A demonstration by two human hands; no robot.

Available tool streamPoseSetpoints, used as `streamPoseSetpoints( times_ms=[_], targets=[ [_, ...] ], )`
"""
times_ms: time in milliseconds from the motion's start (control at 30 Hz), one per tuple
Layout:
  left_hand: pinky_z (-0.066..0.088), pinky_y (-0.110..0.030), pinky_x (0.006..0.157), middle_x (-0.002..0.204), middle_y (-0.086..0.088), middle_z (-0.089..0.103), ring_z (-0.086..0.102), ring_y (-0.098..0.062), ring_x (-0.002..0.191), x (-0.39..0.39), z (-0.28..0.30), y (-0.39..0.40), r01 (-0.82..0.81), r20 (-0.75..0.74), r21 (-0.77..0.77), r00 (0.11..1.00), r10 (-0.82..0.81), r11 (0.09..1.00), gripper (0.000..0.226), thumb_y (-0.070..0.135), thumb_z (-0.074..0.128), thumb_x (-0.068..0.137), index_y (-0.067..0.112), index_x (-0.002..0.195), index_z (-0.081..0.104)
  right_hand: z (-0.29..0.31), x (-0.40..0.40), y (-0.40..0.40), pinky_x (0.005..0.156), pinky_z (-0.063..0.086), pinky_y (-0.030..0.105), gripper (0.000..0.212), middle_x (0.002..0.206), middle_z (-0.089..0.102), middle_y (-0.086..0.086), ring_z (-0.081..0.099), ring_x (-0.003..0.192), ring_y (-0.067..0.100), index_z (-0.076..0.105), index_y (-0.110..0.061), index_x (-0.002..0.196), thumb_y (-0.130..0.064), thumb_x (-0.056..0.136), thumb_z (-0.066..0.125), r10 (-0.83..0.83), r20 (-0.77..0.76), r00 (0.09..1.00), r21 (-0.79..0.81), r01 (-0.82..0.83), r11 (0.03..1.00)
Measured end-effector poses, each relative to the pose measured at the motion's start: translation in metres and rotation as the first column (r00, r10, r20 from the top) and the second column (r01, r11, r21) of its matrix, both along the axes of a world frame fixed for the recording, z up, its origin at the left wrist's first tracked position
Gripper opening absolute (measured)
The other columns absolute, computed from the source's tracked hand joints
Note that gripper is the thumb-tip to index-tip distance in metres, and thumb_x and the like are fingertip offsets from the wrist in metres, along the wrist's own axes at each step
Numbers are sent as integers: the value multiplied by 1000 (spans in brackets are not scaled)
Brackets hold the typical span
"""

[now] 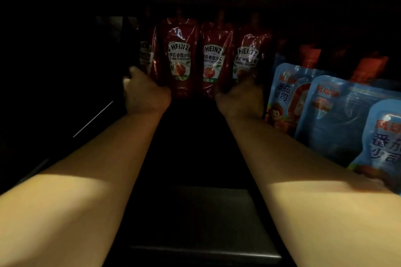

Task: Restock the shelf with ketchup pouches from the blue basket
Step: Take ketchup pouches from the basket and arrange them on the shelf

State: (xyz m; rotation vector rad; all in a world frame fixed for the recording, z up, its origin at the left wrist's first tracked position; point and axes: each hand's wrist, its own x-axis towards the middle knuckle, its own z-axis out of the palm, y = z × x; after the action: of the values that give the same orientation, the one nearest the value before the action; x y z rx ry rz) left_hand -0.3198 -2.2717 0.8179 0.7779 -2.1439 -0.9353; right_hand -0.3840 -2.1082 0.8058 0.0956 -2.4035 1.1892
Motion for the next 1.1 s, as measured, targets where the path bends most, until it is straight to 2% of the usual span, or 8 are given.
streamPoseSetpoints(
  times_ms=[100, 167, 300, 467, 633, 800, 900, 1100],
  targets=[
    [46, -38, 99, 137, -21, 53, 53, -37, 126, -9, -4, -4, -52, -61, 23, 997, 53, 998, 62, 30, 72, 90, 4, 138, 42, -2, -5, 0, 97, 44, 27, 92, 143, 54, 10, 54, 130, 28, 26, -11, 153, -50, 84, 73, 20, 47, 999, -63, -17, 998],
    [47, -40, 100, 139, -21, 53, 52, -37, 129, -15, -8, -5, -64, -35, 4, 997, 65, 998, 63, 28, 74, 89, 4, 138, 43, -4, -8, 0, 101, 45, 30, 92, 146, 52, 11, 52, 132, 28, 20, -10, 156, -46, 88, 71, 29, 70, 997, -36, -27, 999],
    [46, -33, 81, 130, -16, 60, 60, -35, 119, -18, -13, -5, -21, -11, 46, 1000, 21, 999, 63, 30, 78, 86, 8, 135, 46, -3, -8, 1, 106, 46, 35, 96, 149, 48, 11, 49, 135, 28, 9, -14, 159, -36, 90, 72, 49, 106, 993, -13, -48, 999],
    [51, -34, 91, 129, -12, 63, 61, -33, 119, -8, -8, 2, 85, 47, -92, 996, -81, 992, 51, 32, 65, 94, 16, 140, 50, -3, 9, 5, 104, 50, 42, 80, 143, 48, 15, 51, 129, 34, 33, -18, 151, -38, 85, 73, 102, 43, 994, 72, -105, 992],
    [38, -48, 114, 158, -11, 23, 32, -37, 142, 5, -2, 18, 242, 413, -134, 895, -168, 961, 65, 61, 58, 90, 47, 148, 34, 3, 24, -8, 114, 34, 55, 82, 163, 2, 14, 23, 143, 47, 33, -37, 149, -53, 80, 74, 88, 250, 964, 390, -183, 902],
    [17, -56, 123, 167, -11, -13, -5, -41, 152, 0, -9, 12, 407, 616, -109, 744, -259, 907, 73, 69, 47, 92, 54, 154, 11, 7, 19, -19, 115, 34, 55, 78, 165, -1, 17, 21, 146, 45, 30, -35, 153, -52, 87, 68, 67, 358, 931, 493, -250, 833],
    [8, -59, 124, 168, -11, -11, -7, -42, 153, -10, -14, 8, 459, 685, -124, 681, -258, 880, 73, 74, 36, 92, 53, 156, 7, 8, 17, -19, 116, 32, 55, 77, 164, -3, 18, 21, 146, 45, 29, -37, 153, -51, 88, 67, 56, 365, 929, 488, -242, 839],
    [13, -60, 122, 169, -9, -3, -1, -43, 153, -13, -13, 9, 467, 723, -136, 650, -235, 874, 74, 75, 33, 90, 52, 156, 7, 6, 19, -18, 116, 31, 55, 75, 163, 1, 17, 27, 142, 47, 34, -39, 150, -51, 85, 69, 56, 342, 938, 476, -224, 851]
  ],
)
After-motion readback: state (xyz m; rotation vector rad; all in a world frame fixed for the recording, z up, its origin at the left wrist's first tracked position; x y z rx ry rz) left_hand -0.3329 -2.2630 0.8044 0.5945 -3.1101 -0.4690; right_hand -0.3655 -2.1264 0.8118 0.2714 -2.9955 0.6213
